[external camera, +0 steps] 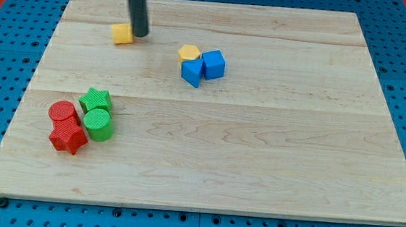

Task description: Move the yellow heart to the left center

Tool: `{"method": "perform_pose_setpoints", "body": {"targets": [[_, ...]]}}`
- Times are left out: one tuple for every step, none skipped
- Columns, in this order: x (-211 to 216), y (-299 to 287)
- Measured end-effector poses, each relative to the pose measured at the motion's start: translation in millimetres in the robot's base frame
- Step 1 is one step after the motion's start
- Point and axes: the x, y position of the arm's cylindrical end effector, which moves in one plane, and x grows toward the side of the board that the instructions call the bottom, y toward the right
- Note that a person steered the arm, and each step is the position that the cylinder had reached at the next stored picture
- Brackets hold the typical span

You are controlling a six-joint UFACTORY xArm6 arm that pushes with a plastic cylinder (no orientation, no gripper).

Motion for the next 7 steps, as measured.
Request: {"method": "perform_pose_setpoints", "body": {"targets": [[30,-20],[-39,-12],[-21,-55],[0,-57],[-29,-38],[4,-42],[34,-48]]}}
